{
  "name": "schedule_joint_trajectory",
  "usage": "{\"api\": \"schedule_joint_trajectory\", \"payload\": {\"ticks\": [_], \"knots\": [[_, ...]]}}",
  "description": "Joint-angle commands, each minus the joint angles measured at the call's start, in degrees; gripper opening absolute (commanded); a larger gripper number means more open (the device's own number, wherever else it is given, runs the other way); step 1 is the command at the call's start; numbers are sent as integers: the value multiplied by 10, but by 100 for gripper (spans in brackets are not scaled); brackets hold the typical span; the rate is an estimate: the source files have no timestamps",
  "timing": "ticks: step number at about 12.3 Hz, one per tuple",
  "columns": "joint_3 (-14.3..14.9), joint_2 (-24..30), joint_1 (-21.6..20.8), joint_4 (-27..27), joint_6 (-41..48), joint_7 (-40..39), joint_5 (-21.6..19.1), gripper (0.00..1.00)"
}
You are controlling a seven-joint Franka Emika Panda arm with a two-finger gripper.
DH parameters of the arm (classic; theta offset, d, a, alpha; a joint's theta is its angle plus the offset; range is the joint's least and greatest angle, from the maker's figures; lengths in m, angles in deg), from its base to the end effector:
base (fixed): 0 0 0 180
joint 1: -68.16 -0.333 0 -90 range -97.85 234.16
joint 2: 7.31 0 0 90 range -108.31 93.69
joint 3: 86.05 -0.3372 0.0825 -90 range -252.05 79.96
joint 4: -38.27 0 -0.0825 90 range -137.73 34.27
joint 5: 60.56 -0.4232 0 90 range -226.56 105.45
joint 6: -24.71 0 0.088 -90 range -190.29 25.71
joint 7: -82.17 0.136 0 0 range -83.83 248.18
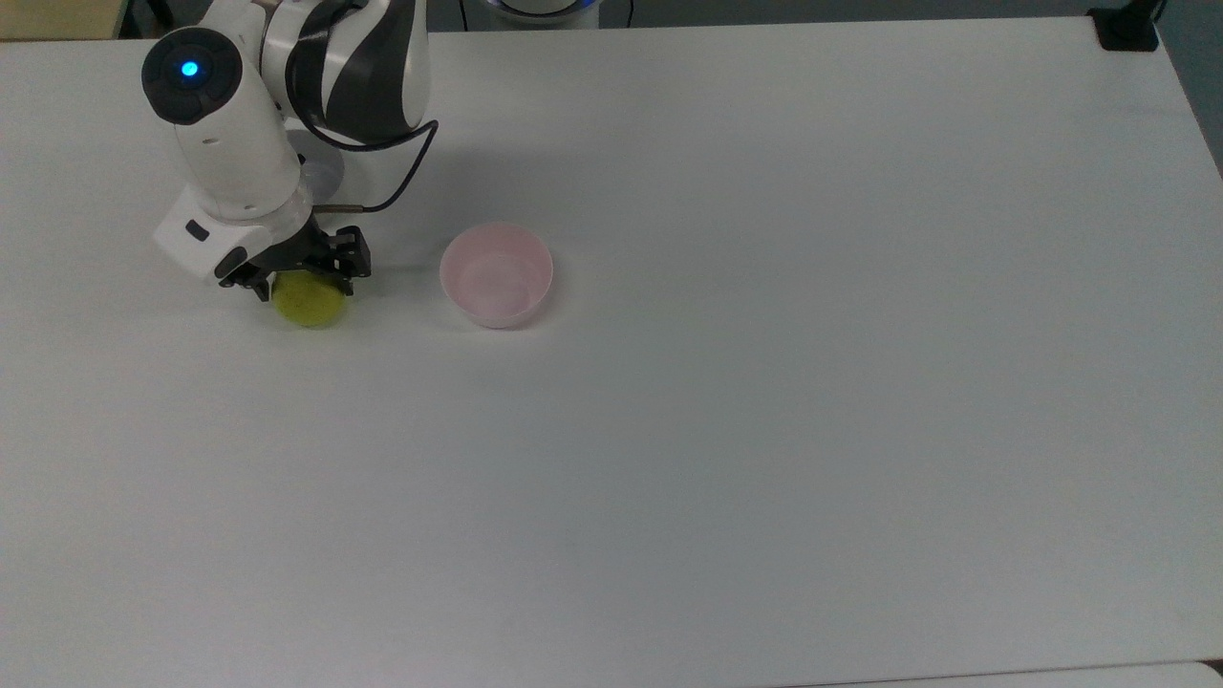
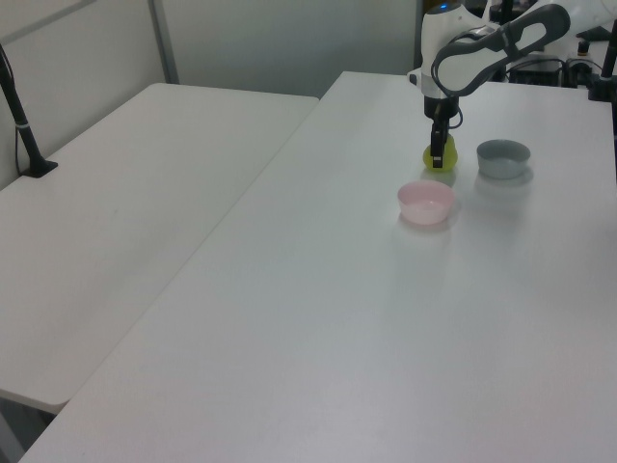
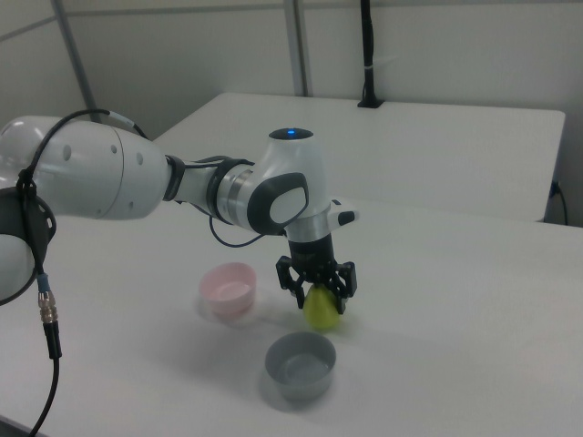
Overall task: Place the pear in the bowl
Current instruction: 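Lift the grasped pear up off the table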
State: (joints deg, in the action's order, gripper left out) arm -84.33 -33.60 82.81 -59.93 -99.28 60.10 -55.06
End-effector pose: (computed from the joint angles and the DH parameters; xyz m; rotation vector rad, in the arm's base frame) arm 0.6760 -0.2032 0.2908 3.0471 0.2390 -0.0593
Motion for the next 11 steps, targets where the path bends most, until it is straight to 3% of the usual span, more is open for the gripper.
{"api": "schedule_joint_trajectory", "payload": {"ticks": [1, 2, 5, 11], "knots": [[0, 8, -1, -12, -15, -7, 9, 49], [0, 10, -2, -12, -12, -7, 10, 42], [1, 40, -5, 3, 46, -6, 10, 41], [-4, 98, -6, 91, 183, -10, 2, 42]]}}
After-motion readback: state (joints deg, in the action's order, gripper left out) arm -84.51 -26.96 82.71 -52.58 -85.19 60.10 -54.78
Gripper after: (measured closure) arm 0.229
